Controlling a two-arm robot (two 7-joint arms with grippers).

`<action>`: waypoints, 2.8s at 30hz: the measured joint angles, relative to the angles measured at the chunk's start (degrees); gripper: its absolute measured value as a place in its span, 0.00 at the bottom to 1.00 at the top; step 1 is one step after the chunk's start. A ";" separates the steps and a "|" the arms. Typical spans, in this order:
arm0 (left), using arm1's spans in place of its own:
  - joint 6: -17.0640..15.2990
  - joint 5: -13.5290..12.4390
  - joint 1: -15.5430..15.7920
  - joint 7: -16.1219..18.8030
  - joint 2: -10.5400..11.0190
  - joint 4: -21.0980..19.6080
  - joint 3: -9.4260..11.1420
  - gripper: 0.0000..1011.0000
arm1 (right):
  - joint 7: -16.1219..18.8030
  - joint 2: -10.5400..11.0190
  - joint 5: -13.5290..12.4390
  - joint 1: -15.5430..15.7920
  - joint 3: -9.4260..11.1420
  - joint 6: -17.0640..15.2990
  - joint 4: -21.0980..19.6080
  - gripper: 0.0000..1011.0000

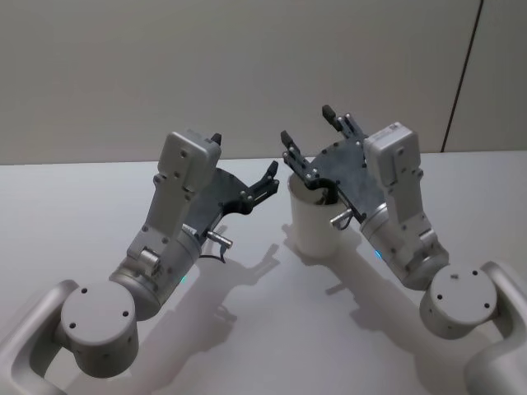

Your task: Place the pen into the pen holder.

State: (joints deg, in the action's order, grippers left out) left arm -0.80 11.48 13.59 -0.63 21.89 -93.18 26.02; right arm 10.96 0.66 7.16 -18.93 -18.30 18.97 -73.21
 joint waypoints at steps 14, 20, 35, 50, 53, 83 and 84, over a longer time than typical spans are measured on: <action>0.00 0.00 0.00 0.00 0.00 0.00 0.00 0.99 | 0.35 0.20 -1.32 0.45 0.09 -0.80 -1.47 0.99; 0.00 0.00 0.00 0.00 0.00 0.00 0.00 0.99 | 0.50 0.61 -2.93 1.20 0.33 -2.10 -3.91 0.99; 0.00 0.00 0.00 0.00 0.00 0.00 0.00 0.99 | -1.69 3.21 -7.55 4.96 1.98 -6.83 -13.25 0.99; 0.00 0.00 0.00 -0.01 0.00 0.00 0.00 0.99 | -3.39 5.59 -10.10 7.79 2.87 -9.58 -17.25 0.99; 0.00 0.00 0.00 -0.01 0.00 0.00 0.00 0.99 | -3.77 6.82 -11.38 8.92 3.12 -10.63 -18.29 0.99; 0.00 0.00 0.00 0.00 0.00 0.00 0.00 0.99 | -7.17 18.65 -23.60 19.74 5.39 -20.93 -27.99 0.99; 0.00 0.00 0.00 0.00 0.00 0.00 0.00 0.99 | -7.17 18.65 -23.62 19.76 5.39 -20.94 -27.99 0.99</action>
State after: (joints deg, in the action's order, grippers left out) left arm -0.79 11.48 13.59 -0.62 21.89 -93.18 26.02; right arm 3.79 19.31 -16.46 0.82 -12.91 -1.98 -101.20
